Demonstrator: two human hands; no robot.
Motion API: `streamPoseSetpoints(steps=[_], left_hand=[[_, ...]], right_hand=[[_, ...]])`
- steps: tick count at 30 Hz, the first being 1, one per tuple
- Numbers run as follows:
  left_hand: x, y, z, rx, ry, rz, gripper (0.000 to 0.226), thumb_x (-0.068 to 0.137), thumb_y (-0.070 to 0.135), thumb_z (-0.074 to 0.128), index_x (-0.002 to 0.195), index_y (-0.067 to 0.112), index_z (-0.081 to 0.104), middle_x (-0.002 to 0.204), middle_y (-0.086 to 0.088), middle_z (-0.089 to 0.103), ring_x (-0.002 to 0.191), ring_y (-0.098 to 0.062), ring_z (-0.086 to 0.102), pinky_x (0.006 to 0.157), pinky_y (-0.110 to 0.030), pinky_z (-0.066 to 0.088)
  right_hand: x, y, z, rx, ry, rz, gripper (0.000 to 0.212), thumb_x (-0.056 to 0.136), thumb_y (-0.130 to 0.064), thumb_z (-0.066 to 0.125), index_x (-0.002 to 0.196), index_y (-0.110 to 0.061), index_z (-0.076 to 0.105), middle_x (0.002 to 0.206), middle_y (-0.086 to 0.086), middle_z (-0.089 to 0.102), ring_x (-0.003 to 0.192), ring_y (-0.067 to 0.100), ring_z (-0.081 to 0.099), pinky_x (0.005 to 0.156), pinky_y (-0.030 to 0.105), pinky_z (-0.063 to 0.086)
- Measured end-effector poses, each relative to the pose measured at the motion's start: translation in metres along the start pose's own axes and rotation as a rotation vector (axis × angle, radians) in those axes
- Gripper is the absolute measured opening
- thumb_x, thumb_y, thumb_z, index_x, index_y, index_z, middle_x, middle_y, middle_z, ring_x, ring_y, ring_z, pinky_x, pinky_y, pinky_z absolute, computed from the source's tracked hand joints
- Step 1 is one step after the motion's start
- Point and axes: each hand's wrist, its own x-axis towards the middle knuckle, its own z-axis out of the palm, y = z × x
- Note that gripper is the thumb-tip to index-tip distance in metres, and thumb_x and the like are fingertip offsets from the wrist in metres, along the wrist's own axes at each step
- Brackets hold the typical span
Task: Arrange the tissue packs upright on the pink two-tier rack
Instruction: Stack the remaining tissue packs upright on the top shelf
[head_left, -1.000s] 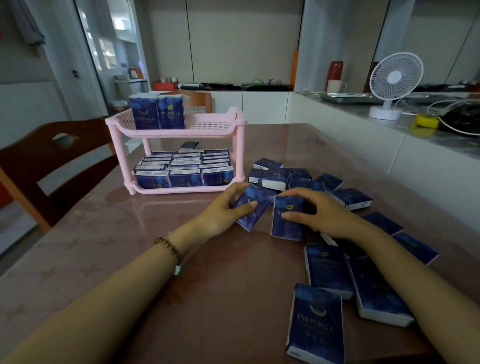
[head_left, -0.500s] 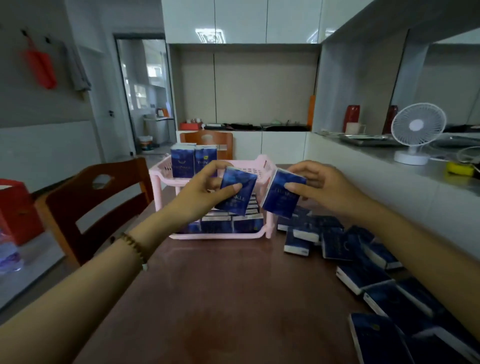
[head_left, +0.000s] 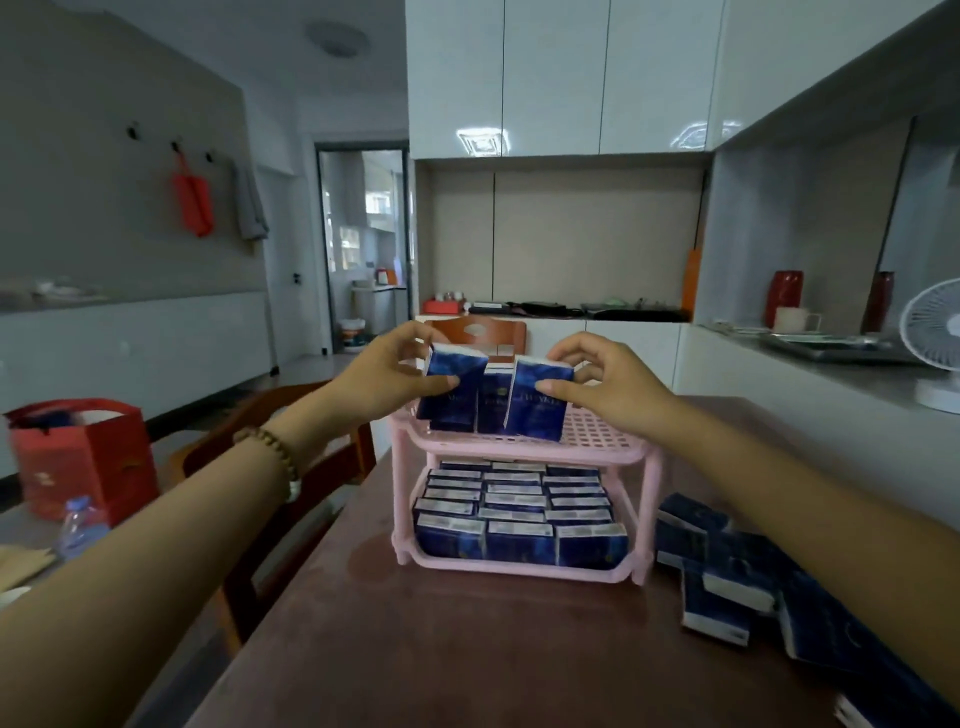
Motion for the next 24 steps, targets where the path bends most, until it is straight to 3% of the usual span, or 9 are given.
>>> streamPoseSetpoints(steps=[6,10,15,20,24], left_hand=[[0.015,-0.016,-0.003,0.099,-0.051,0.009,0.029,0.081,0.013,0.07,0.106,0.015,0.057,0.096,0.005,0.065,0.088,-0.005,0.062,0.063,-0.013,0.051],[0.02,-0.023,-0.003,0.112,-0.063,0.046,0.025,0.08,0.016,0.071,0.097,0.025,0.056,0.095,0.003,0.065,0.085,-0.013,0.065,0.064,-0.021,0.056],[0.021,-0.034,-0.001,0.169,-0.028,0.087,0.021,0.078,0.016,0.072,0.089,0.023,0.055,0.107,-0.004,0.059,0.089,-0.02,0.065,0.069,-0.037,0.06],[0.023,-0.035,0.003,0.276,0.004,0.088,0.033,0.075,0.016,0.075,0.099,0.019,0.053,0.098,0.007,0.052,0.073,-0.01,0.062,0.059,-0.022,0.056],[0.024,-0.035,0.002,0.352,0.041,0.111,0.043,0.073,0.017,0.078,0.104,0.019,0.048,0.096,0.01,0.049,0.073,-0.006,0.061,0.056,-0.018,0.054]], right_hand=[[0.023,0.022,0.022,-0.075,-0.014,0.009,0.027,0.077,-0.022,0.074,0.098,-0.022,0.058,0.1,0.001,0.062,0.08,0.006,0.054,0.068,0.014,0.043],[0.033,0.027,0.031,-0.073,0.003,0.015,0.027,0.077,-0.021,0.074,0.098,-0.021,0.058,0.1,0.003,0.062,0.073,0.01,0.053,0.067,0.018,0.046],[0.036,0.031,0.032,-0.052,-0.018,0.029,0.025,0.078,-0.019,0.073,0.097,-0.023,0.057,0.104,0.002,0.062,0.08,0.019,0.061,0.066,0.024,0.053],[0.039,0.031,0.037,-0.122,-0.014,0.008,0.027,0.079,-0.02,0.073,0.099,-0.022,0.056,0.108,0.002,0.057,0.088,0.021,0.061,0.067,0.022,0.053],[0.041,0.027,0.038,-0.18,-0.009,-0.025,0.032,0.076,-0.022,0.075,0.099,-0.023,0.053,0.102,-0.003,0.051,0.085,0.018,0.057,0.066,0.017,0.049]])
